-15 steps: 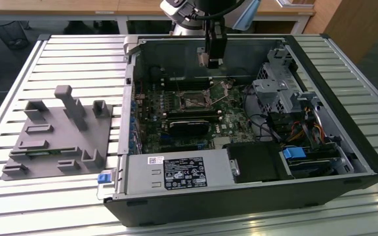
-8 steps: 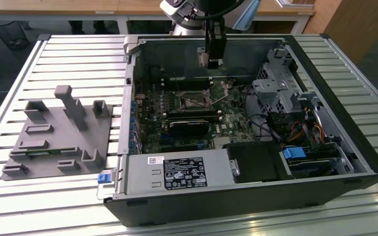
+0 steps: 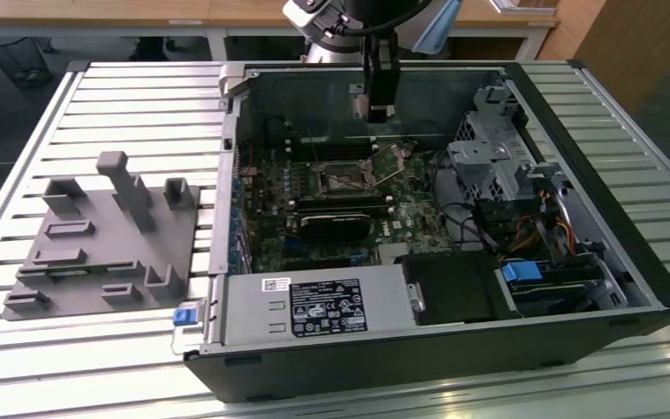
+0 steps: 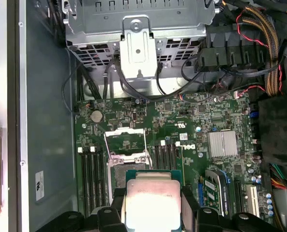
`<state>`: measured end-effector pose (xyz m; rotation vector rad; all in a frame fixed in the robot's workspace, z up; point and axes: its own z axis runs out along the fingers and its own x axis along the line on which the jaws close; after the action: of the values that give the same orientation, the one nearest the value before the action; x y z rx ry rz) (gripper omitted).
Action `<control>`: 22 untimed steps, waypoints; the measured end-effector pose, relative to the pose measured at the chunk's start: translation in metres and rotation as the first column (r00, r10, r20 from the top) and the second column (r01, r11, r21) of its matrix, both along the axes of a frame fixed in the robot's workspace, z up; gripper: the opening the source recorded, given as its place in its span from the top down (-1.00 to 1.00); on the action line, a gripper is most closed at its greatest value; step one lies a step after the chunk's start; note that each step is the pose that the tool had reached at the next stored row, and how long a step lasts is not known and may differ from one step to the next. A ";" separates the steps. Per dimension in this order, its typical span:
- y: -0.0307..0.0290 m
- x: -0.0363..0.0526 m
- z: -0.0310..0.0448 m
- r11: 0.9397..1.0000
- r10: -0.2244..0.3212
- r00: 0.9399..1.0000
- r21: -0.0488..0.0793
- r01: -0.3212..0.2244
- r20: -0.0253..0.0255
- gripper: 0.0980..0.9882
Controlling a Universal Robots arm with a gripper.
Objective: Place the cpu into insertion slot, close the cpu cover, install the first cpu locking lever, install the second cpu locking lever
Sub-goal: 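Place the cpu into insertion slot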
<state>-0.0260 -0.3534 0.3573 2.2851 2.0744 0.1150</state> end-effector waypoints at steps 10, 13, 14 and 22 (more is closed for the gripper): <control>0.0000 0.0000 -0.0007 1.000 -0.022 1.000 0.000 0.022 0.000 0.00; 0.0000 0.0000 -0.0009 1.000 -0.028 1.000 0.000 0.028 0.000 0.00; 0.0000 0.0000 -0.0010 1.000 -0.030 1.000 0.000 0.030 0.000 0.00; 0.0000 0.0000 -0.0015 0.999 -0.047 0.999 0.000 0.047 0.000 0.00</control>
<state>-0.0259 -0.3534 0.3558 2.3318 2.0194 0.1130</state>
